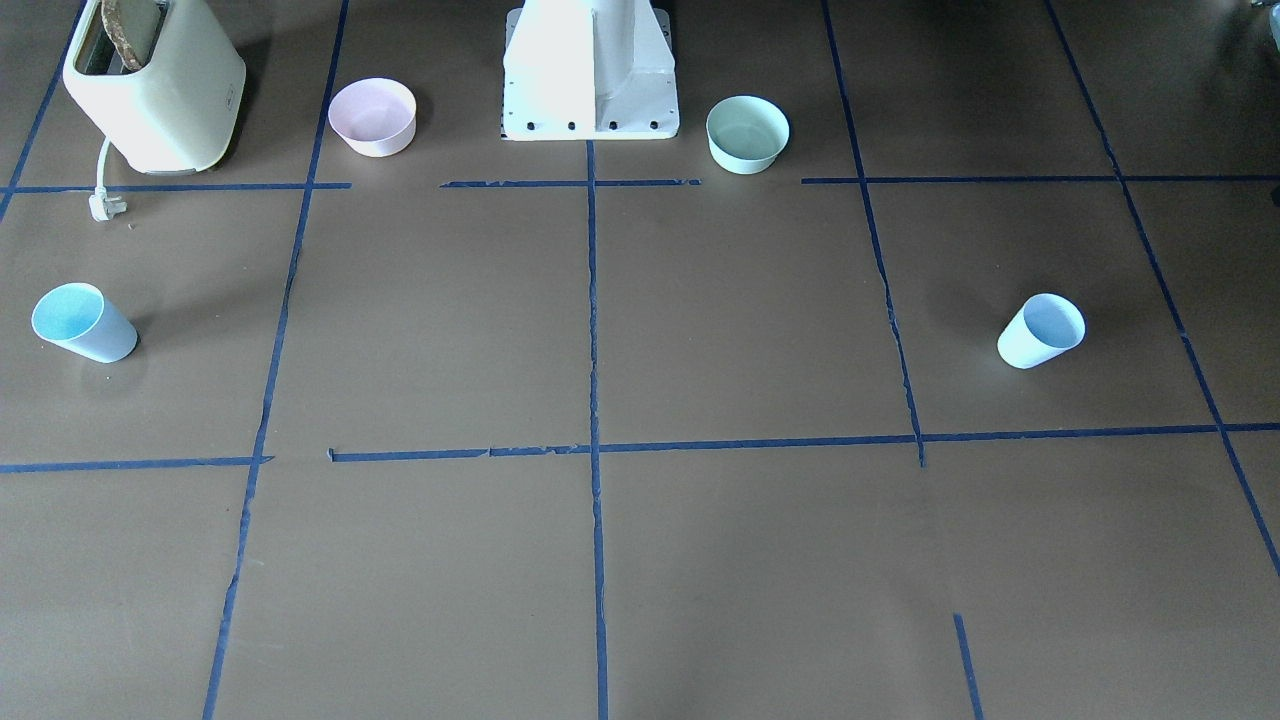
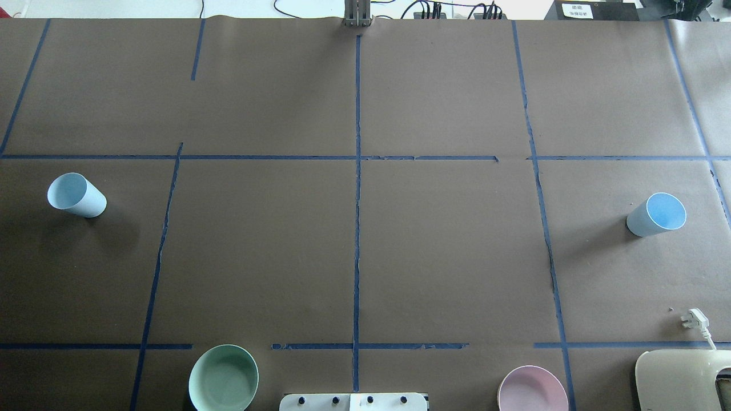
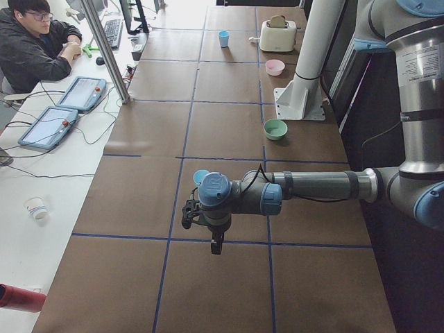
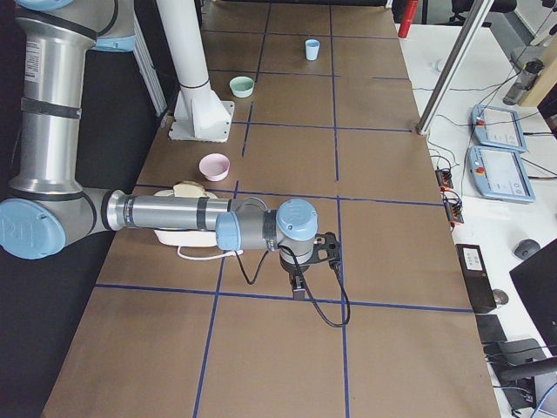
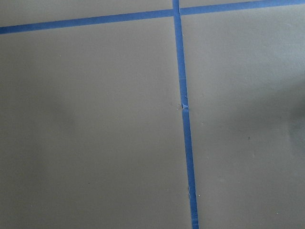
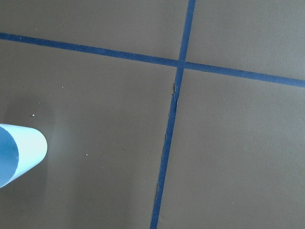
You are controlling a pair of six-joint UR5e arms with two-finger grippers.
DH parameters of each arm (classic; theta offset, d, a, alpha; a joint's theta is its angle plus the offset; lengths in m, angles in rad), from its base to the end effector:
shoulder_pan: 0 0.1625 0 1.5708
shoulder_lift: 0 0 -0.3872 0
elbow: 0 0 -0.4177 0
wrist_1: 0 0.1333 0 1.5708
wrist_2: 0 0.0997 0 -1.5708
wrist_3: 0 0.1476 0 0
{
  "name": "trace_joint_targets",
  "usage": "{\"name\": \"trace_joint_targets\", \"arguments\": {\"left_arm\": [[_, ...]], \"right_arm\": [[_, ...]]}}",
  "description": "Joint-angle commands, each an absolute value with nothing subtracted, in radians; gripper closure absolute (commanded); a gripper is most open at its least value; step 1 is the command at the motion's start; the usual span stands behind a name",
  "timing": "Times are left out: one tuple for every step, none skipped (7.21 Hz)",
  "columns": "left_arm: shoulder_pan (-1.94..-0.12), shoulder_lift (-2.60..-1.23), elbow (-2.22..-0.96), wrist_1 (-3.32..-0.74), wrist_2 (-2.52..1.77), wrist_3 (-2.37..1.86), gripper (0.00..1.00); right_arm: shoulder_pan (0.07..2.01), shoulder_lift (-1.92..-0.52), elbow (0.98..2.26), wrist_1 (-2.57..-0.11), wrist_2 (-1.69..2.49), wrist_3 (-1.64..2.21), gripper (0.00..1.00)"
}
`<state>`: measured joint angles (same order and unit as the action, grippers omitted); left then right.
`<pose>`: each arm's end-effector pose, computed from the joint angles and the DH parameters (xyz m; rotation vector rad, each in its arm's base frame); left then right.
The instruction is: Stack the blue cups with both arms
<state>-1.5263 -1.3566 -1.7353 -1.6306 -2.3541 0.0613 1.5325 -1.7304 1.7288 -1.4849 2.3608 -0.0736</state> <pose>-0.0097 -0.4365 0.6652 0.0162 0.7836 0.1043 0.0107 -0.4650 0.6406 0.0939 -0.7886 -0.1393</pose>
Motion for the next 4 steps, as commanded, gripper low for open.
{"name": "trace_joint_targets", "arguments": {"left_arm": [[-1.523, -1.358, -1.724, -1.631, -2.352, 0.061, 0.0], [-1.519, -1.358, -1.736, -1.631, -2.359, 0.061, 0.0], [-1.511, -1.358, -1.736, -1.631, -2.359, 0.061, 0.0], [-1.496, -1.358, -1.736, -1.632, -2.359, 0.06, 0.0]], "right_arm": [[1.532, -1.73, 1.729, -1.485, 2.361, -0.074, 0.0], [1.532, -1.73, 1.729, -1.485, 2.362, -0.074, 0.0], [1.532, -1.73, 1.73, -1.485, 2.365, -0.074, 0.0], [1.532, -1.73, 1.729, -1.485, 2.382, -0.074, 0.0]]}}
